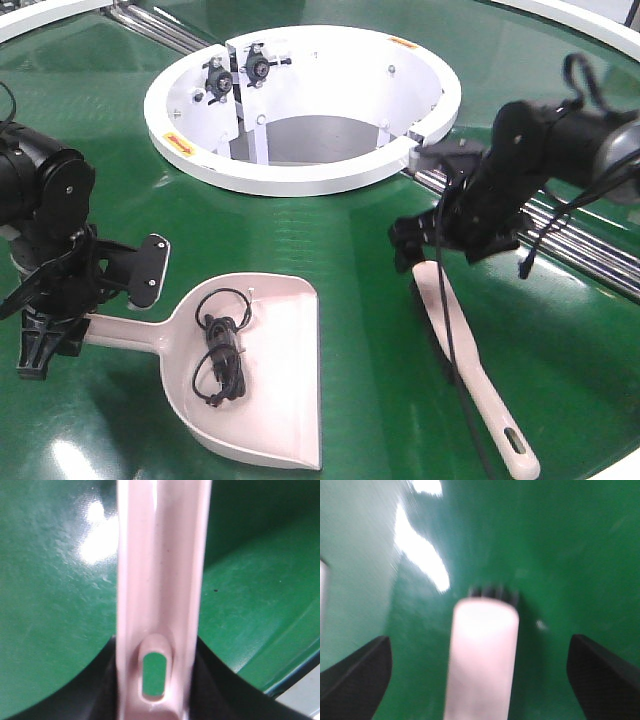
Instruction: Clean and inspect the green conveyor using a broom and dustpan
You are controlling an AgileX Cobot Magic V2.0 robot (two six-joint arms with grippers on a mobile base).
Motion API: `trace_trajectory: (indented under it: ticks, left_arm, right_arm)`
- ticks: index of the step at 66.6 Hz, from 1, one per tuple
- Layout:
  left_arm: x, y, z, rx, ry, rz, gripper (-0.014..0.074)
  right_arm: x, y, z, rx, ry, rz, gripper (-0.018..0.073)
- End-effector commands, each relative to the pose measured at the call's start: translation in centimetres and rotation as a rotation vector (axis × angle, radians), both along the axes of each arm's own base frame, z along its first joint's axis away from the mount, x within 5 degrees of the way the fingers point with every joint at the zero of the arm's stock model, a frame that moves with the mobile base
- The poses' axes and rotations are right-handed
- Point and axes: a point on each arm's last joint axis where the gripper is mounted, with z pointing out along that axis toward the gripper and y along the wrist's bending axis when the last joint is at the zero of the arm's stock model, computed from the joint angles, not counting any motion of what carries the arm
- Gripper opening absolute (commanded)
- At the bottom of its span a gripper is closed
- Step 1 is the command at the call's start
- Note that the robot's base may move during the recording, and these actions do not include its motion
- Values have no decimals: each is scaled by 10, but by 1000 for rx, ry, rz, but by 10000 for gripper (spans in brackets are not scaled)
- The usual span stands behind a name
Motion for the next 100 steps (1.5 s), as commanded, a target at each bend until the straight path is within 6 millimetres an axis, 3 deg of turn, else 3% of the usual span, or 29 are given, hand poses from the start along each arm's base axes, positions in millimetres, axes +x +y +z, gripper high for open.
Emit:
trace_trajectory:
  ticks: [1, 14, 31, 40, 57, 100]
  left_arm:
    - [-3, -3, 19, -26, -39, 9, -23]
    - [-3, -3, 19, -26, -39, 9, -23]
    - [-3, -3, 19, -26, -39, 9, -23]
    - [-3, -3, 19, -26, -39, 9, -23]
    - [-3, -3, 19, -26, -39, 9, -23]
    - [-3, -3, 19, -26, -39, 9, -23]
  right_arm:
    - [-10, -4, 55, 44, -272, 19, 654]
    - [-55, -18, 85, 95, -631, 9, 627]
    - [-132, -39, 84, 138, -867, -21, 498]
    - [-155, -45, 83, 145, -895, -23, 371]
    - [-169, -49, 93, 161, -945, -28, -17]
    - [-171, -49, 95, 173, -952, -37, -10]
